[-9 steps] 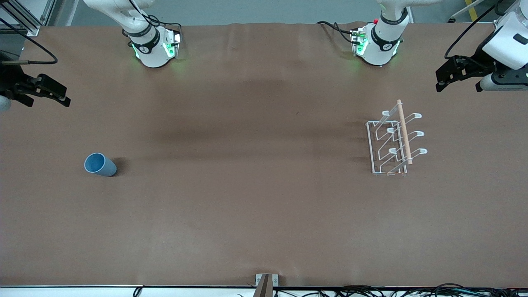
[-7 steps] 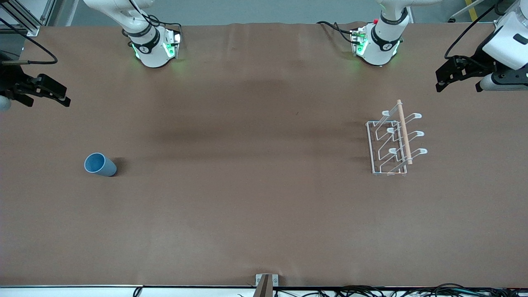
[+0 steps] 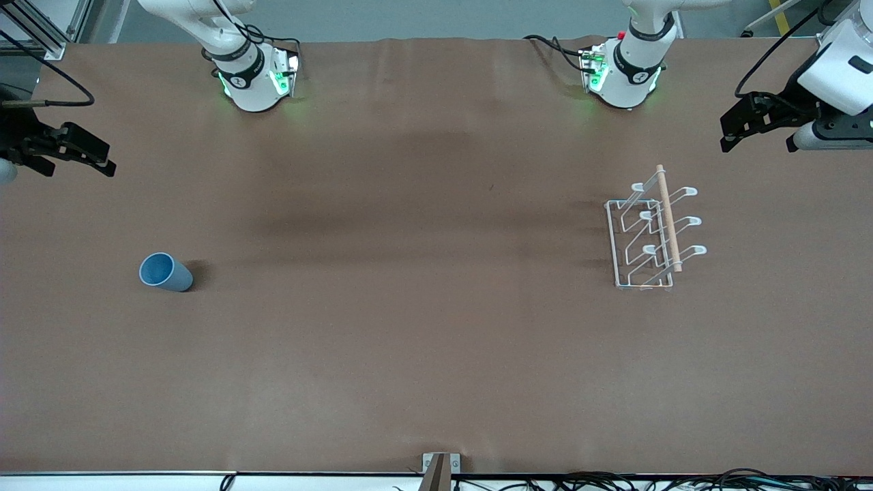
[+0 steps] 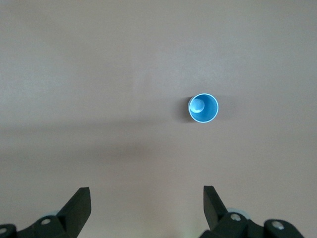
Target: Hang cup on cup holder
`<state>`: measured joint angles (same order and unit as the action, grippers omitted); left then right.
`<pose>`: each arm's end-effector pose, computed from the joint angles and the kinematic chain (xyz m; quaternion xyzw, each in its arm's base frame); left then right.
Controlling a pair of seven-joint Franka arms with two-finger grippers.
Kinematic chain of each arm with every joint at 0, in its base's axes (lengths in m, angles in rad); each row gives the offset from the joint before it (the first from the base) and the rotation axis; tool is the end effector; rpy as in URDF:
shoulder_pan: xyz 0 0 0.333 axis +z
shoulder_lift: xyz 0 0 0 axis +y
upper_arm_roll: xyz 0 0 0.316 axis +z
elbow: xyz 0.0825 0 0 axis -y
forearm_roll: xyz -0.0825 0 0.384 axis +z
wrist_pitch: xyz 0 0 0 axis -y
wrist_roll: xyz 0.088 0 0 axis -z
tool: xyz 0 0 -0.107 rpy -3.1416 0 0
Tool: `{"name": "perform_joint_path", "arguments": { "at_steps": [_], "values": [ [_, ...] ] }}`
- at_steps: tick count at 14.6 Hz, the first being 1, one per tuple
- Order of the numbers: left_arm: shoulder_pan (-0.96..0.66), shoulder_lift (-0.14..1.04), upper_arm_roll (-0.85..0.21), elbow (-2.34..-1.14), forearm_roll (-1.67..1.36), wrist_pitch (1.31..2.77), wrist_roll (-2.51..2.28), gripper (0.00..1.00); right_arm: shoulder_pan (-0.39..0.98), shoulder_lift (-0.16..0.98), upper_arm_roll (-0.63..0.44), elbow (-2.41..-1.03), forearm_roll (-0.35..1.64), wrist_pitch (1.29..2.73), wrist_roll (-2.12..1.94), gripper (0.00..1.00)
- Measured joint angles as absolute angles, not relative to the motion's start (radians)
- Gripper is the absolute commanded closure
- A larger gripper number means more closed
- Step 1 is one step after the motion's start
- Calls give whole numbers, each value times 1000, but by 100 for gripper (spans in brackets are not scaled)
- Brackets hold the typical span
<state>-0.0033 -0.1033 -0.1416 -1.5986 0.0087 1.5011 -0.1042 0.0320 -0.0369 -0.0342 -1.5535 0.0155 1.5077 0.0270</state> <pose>0.5092 -0.0777 0.6600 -0.9997 0.0197 -0.0038 0.0112 0.5368 0.0002 0.6472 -0.9999 0.0141 0.0046 0.0083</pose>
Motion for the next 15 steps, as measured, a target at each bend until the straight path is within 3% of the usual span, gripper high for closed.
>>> {"name": "perform_joint_path", "arguments": {
  "at_steps": [5, 12, 15],
  "values": [
    [-2, -102, -141, -1598, 9, 1501, -104, 0, -24, 15, -36, -1599, 15, 1581, 26, 0],
    [-2, -97, -141, -1598, 9, 1501, -104, 0, -116, 205, -38, -1835, 14, 2003, -57, 0],
    [-2, -96, -141, -1598, 9, 1501, -104, 0, -156, 295, -40, -1863, 13, 2055, -92, 0]
  ]
}}
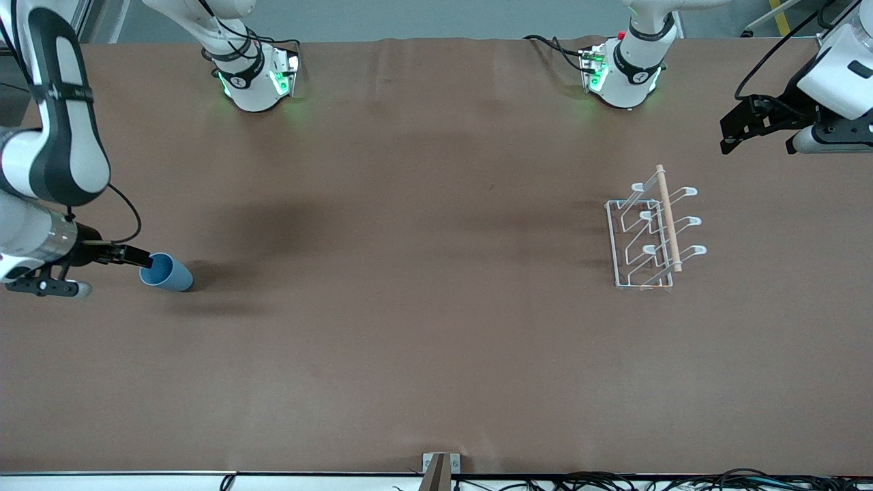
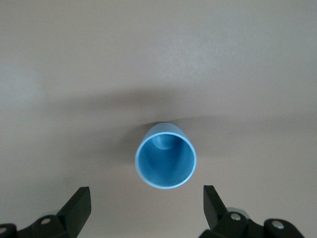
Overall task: Hang cup on cup holder
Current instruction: 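Reach the right gripper to the blue cup and grasp it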
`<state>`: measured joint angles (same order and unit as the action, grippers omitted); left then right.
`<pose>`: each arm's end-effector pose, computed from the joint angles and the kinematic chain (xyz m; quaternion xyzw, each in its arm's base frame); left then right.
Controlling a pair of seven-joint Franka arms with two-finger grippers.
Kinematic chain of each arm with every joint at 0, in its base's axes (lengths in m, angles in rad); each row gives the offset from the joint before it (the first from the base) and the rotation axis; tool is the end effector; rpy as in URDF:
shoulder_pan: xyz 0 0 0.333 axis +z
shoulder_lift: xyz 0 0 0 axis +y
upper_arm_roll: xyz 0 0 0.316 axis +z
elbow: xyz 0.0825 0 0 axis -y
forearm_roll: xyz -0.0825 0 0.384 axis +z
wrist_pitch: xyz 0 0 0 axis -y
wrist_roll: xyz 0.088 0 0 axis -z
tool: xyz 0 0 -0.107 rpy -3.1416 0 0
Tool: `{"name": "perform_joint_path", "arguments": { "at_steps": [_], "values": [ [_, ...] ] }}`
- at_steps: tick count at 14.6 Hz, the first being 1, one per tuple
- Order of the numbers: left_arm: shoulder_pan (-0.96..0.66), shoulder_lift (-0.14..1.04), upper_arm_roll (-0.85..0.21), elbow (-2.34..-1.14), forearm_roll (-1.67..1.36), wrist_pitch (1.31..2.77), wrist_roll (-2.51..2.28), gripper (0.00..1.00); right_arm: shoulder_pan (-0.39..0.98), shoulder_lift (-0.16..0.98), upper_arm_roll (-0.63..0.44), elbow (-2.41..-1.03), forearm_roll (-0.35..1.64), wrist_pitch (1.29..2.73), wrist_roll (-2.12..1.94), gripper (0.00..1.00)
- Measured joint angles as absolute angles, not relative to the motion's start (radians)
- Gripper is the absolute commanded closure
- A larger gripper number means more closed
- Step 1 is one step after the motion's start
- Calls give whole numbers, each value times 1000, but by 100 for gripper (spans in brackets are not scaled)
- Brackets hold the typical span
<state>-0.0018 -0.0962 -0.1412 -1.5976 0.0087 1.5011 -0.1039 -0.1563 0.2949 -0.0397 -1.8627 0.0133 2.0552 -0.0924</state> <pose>0.5117 -0.0768 0.6569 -0.9998 0.0189 -0.0007 0.0111 0.6015 -0.1174 0.3522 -0.9972 0.0545 0.0505 0.0072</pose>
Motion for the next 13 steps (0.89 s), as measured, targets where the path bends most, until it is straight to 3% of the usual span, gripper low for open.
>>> {"name": "perform_joint_path", "arguments": {
  "at_steps": [8, 9, 10, 11, 13],
  "values": [
    [-2, -95, -141, -1597, 9, 1501, -104, 0, -213, 436, -40, -1864, 13, 2109, -186, 3],
    [-2, -95, -141, -1597, 9, 1501, -104, 0, -217, 452, -40, -1864, 13, 2125, -190, 10],
    [-3, -95, -142, -1597, 9, 1501, -104, 0, -221, 468, -40, -1864, 13, 2148, -195, 33],
    [-3, -95, -142, -1597, 9, 1501, -104, 0, -226, 482, -40, -1865, 13, 2167, -206, 68],
    [-3, -95, -142, -1597, 9, 1501, -104, 0, -233, 500, -40, -1864, 14, 2183, -223, 96]
  ]
}}
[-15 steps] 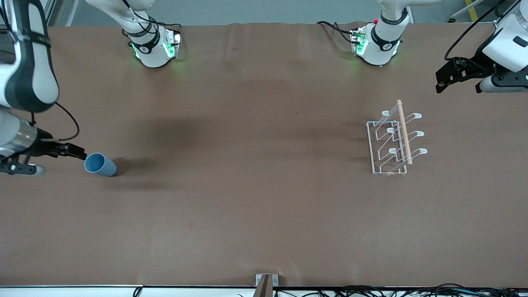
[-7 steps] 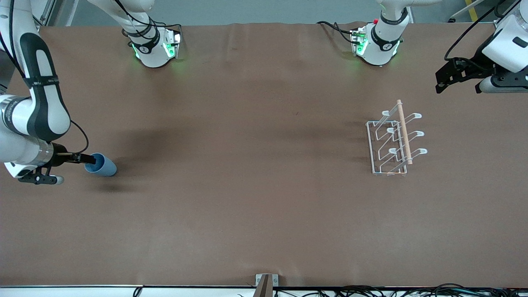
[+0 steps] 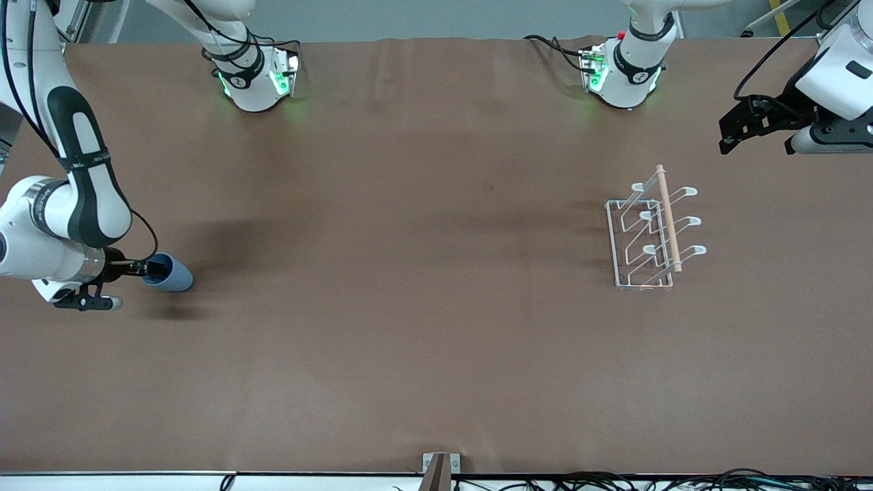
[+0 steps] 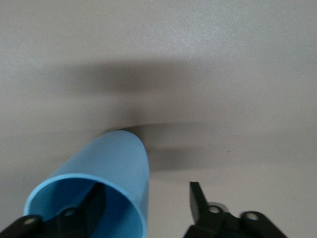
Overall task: Hang cup on cup holder
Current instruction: 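Reach the right gripper to the blue cup and grasp it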
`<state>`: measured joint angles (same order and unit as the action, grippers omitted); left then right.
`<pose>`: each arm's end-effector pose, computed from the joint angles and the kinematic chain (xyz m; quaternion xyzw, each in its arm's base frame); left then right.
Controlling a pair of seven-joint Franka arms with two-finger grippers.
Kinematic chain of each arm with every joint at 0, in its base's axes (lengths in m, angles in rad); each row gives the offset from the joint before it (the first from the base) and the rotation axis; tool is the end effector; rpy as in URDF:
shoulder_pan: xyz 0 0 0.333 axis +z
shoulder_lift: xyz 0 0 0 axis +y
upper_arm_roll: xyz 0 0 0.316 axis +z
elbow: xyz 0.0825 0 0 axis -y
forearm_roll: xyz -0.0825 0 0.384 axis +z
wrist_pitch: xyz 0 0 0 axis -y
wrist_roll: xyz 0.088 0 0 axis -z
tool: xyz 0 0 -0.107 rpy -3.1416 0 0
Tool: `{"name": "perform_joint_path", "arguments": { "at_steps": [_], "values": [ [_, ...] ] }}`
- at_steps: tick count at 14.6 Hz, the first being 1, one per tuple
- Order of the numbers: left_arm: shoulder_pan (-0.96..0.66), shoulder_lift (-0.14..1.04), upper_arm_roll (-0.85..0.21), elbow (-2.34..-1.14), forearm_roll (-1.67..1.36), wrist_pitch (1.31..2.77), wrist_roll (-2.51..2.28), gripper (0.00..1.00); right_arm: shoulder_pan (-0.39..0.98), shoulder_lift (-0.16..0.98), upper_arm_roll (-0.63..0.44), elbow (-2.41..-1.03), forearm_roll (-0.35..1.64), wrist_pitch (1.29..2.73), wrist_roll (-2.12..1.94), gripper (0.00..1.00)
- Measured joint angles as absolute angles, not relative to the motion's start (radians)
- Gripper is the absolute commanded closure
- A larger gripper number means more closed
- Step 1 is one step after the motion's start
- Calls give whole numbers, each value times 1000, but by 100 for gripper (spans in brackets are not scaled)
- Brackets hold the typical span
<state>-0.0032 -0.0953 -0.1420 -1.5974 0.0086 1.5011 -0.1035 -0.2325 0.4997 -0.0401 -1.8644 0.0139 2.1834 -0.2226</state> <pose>0.5118 -0.0779 0.6565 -0.9997 0.0202 -0.0004 0.0111 0.5969 -0.1652 0.2342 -0.9955 0.0278 0.0884 0.0177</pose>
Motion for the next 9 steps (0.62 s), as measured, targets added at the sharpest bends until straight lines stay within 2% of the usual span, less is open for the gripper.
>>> {"name": "perform_joint_path", "arguments": {
  "at_steps": [6, 9],
  "values": [
    [-3, -95, -142, -1597, 9, 1501, -104, 0, -233, 502, -37, -1859, 15, 2183, -242, 100],
    [-3, -95, -142, -1597, 9, 1501, -103, 0, -231, 489, -25, -1841, 15, 2114, -250, 100]
  ]
}}
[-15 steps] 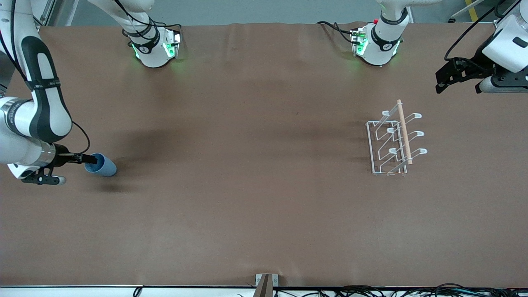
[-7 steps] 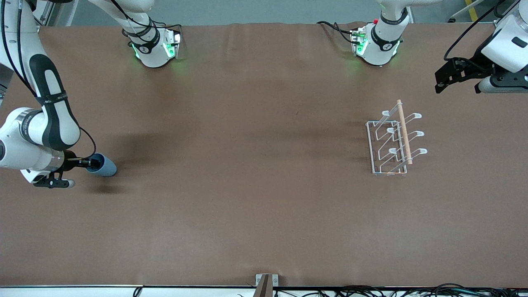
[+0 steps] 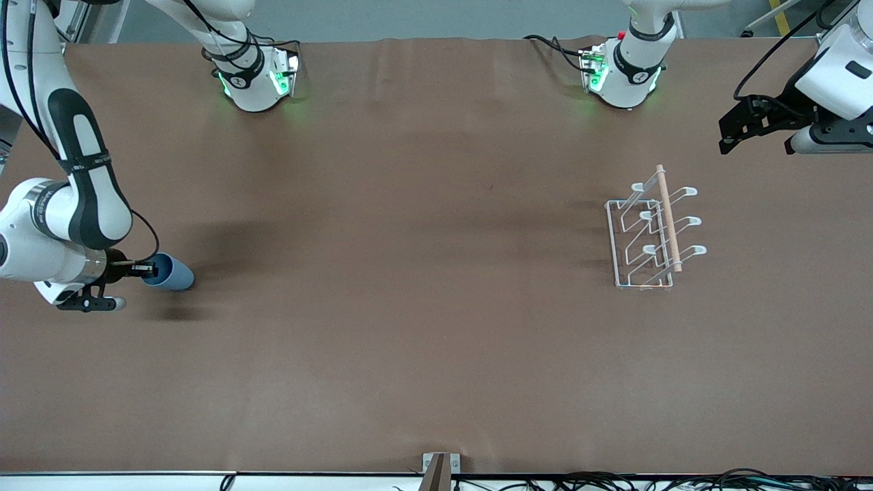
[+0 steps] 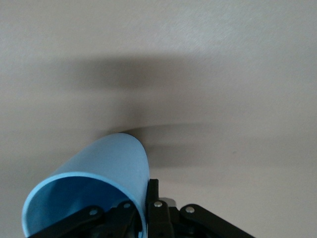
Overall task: Hang cup on cup holder
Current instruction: 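Reach the right gripper to the blue cup and grasp it, then lift the blue cup with the right gripper while the left gripper approaches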
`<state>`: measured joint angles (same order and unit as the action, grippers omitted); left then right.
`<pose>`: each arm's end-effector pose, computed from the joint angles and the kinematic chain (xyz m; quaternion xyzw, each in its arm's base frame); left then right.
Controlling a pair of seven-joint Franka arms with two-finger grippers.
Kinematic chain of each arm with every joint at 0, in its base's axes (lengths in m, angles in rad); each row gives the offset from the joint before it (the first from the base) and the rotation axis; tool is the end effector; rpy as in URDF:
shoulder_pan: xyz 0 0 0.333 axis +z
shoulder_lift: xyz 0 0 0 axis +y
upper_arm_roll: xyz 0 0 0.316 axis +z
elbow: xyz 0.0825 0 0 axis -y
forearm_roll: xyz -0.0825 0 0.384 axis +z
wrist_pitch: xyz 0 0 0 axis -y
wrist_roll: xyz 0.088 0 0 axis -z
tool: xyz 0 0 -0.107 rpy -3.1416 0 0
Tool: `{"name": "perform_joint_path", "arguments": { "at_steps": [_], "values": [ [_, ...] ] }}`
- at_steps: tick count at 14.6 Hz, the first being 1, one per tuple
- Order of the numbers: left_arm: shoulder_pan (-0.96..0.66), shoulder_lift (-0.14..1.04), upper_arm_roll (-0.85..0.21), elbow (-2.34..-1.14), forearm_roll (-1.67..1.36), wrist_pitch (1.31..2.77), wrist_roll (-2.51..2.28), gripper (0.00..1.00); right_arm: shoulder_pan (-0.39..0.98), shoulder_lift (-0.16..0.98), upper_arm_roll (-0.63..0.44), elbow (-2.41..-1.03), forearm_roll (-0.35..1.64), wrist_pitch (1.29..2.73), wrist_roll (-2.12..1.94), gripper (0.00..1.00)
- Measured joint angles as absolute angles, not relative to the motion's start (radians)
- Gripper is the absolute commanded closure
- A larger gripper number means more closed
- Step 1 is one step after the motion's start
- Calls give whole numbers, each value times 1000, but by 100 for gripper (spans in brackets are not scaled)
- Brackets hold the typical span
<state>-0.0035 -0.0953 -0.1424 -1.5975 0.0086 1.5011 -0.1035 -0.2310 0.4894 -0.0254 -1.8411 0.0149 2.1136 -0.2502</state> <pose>0.5117 -0.0783 0.6564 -0.9997 0.0206 -0.0004 0.0111 0.5996 -0.1557 0.2451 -0.9941 0.0068 0.1047 0.0269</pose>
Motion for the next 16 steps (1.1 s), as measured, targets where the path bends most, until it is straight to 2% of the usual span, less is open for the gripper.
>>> {"name": "perform_joint_path", "arguments": {
  "at_steps": [4, 8, 12, 16],
  "values": [
    [-4, -93, -143, -1597, 9, 1501, -103, 0, -198, 392, 13, -1821, 63, 1969, -254, 100],
    [-5, -86, -144, -1575, 9, 1502, -102, 0, -162, 312, 121, -1821, 278, 1826, -254, 100],
    [-37, -73, -153, -1555, -56, 1502, -98, 0, -126, 307, 182, -1828, 559, 1767, -252, 100],
    [-161, -22, -200, -1527, -74, 1534, -116, 0, -58, 308, 206, -1831, 826, 1758, -251, 100]
  ]
}}
